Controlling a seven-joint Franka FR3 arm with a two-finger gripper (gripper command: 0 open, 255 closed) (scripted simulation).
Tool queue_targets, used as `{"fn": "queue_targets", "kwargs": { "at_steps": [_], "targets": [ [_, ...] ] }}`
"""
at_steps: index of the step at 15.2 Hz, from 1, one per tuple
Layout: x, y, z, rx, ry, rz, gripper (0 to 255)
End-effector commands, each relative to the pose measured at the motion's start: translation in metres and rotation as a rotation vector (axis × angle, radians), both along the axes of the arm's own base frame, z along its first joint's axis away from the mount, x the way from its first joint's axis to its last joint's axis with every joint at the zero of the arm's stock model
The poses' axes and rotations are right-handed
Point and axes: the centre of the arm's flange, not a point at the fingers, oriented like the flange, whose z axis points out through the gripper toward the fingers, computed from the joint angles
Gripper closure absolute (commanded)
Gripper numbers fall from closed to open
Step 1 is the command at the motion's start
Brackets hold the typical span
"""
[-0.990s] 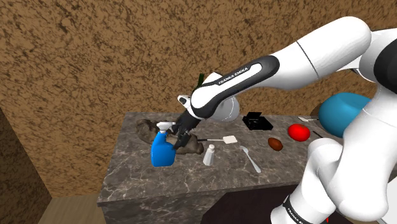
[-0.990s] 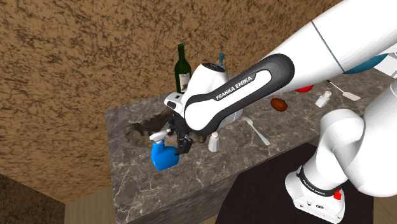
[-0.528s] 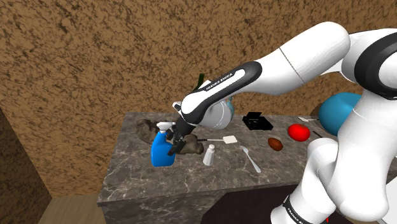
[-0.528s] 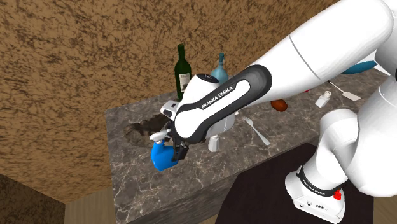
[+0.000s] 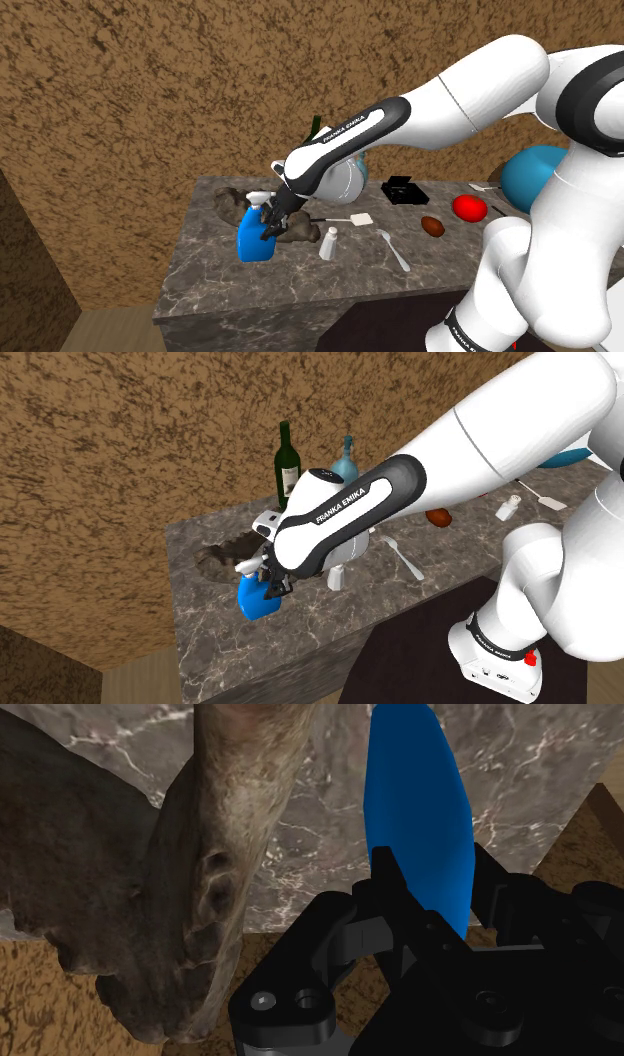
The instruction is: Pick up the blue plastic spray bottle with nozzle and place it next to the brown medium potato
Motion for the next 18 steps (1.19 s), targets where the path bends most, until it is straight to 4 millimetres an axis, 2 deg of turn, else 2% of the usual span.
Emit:
{"fn": "queue_targets", "kwargs": {
  "at_steps": [1, 8, 18],
  "targets": [
    [0.000, 0.000, 0.000, 0.000, 0.000, 0.000, 255],
    [0.000, 0.000, 0.000, 0.000, 0.000, 0.000, 255],
    [0.000, 0.000, 0.053, 0.000, 0.000, 0.000, 255]
  ]
}}
